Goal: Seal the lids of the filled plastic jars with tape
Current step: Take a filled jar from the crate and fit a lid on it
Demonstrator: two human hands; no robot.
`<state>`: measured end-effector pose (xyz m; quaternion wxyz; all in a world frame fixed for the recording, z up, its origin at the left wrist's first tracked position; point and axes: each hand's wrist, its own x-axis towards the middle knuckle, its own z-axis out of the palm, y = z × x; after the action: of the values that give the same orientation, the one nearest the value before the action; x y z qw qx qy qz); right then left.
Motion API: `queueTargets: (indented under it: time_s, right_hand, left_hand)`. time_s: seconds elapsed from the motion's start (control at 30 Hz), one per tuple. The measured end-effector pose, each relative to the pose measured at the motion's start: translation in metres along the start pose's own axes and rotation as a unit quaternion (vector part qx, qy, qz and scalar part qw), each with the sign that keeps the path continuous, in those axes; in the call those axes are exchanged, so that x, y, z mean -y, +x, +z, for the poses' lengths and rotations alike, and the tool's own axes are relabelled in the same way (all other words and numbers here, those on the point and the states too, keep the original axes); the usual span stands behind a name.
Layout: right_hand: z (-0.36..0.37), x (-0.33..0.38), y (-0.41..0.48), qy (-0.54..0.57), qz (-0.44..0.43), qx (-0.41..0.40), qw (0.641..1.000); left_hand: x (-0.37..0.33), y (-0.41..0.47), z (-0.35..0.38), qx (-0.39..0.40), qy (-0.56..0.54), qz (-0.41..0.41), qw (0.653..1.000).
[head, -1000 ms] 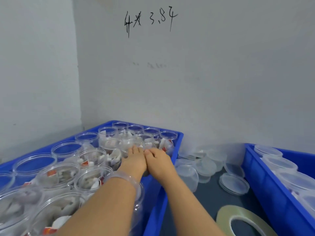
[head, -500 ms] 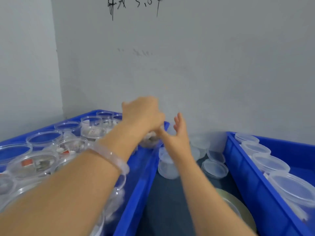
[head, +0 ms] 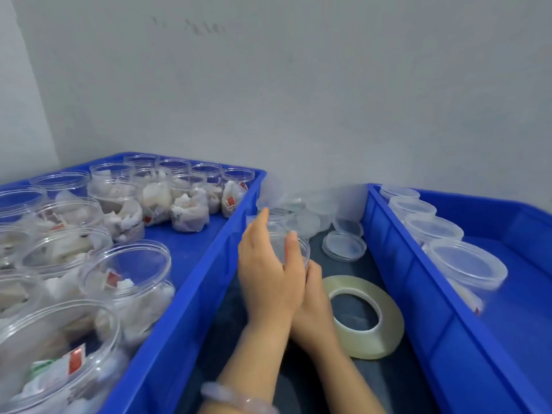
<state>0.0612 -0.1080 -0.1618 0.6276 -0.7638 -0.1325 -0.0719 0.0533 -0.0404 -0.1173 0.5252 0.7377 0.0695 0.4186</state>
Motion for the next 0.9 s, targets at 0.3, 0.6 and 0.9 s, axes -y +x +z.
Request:
queueTargets:
  time_s: [0.3,0.6,0.9]
  right_hand:
    - [0.006,-0.008,-0.002,-0.103,-0.012,-0.095,0.99]
    - [0.009,-0.019,-0.005,-0.116,0.02,-0.121,0.986]
    - [0.007,-0.013,-0.006,-0.14,0.04,-0.104,0.984]
  left_hand:
    - [0.031,0.055,0.011,0.158,-0.275,-0.297,0.901]
    - [0.065,0.074,0.032,0.18,-0.121,-0.402,0.89]
    - [-0.011,0.054,0.003,0.043,-0.156,-0.022,0.987]
